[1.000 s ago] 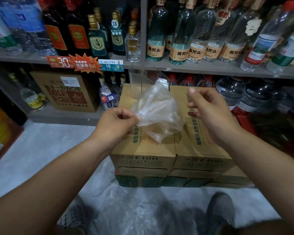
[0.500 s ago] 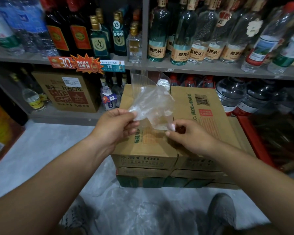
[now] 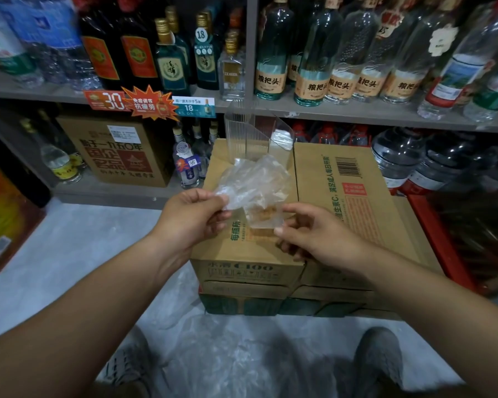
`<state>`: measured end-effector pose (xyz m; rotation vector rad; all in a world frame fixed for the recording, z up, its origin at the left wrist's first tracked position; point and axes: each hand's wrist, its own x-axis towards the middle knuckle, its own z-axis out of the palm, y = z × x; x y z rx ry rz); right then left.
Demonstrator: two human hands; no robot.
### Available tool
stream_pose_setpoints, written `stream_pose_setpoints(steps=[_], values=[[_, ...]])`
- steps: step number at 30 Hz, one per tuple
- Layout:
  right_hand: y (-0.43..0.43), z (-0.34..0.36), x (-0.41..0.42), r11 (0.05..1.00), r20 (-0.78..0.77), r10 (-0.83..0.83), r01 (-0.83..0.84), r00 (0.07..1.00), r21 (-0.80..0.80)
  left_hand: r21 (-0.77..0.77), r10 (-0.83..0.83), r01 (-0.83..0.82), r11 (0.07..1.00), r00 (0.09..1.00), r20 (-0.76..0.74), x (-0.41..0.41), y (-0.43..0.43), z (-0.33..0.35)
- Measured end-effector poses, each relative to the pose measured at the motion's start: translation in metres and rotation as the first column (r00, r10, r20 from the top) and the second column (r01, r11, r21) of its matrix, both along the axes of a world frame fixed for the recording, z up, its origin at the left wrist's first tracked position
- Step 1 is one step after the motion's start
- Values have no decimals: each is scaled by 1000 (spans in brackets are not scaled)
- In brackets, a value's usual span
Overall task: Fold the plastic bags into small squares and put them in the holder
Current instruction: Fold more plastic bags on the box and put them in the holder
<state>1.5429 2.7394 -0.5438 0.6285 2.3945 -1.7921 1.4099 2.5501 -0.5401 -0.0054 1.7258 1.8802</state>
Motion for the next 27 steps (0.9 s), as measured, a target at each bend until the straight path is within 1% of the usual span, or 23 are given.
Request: stream_pose_setpoints(steps=[3,5,9,12,15,19,22,24,27], values=[[-7,1,-1,995,-16,35,-33,999,93,5,-10,10,1000,1000,-3,2,1,0],[-6,-1,-1,995,-15,37,-36,999,91,-5,-6,6,1000,1000,-14,1,2,0],[9,3,1,1000,17,-21,21,1000,18,-57,-7,2,998,996,-87,-3,-3,1],[26,12,7,994,43,-58,62,997,-85,-134,-4,-21,991,983,-186,-8,-9,0],[42,16,14,982,40,-68,74,997,-174,-165,15,-56,985,970,-242,-13,-16,-3],[57,15,19,989,90,-109,117,990,-87,-209,0,-51,977,972,-237,-18,-25,-8],[68,11,22,979,162,-176,190,971,-75,-263,-28,-30,964,977,-213,-18,-29,-11],[75,10,24,977,199,-206,212,958,-9,-331,-63,-12,944,975,-215,-16,-29,-13],[80,10,25,978,246,-195,168,949,127,-417,-129,34,908,971,-200,-14,-28,-15]])
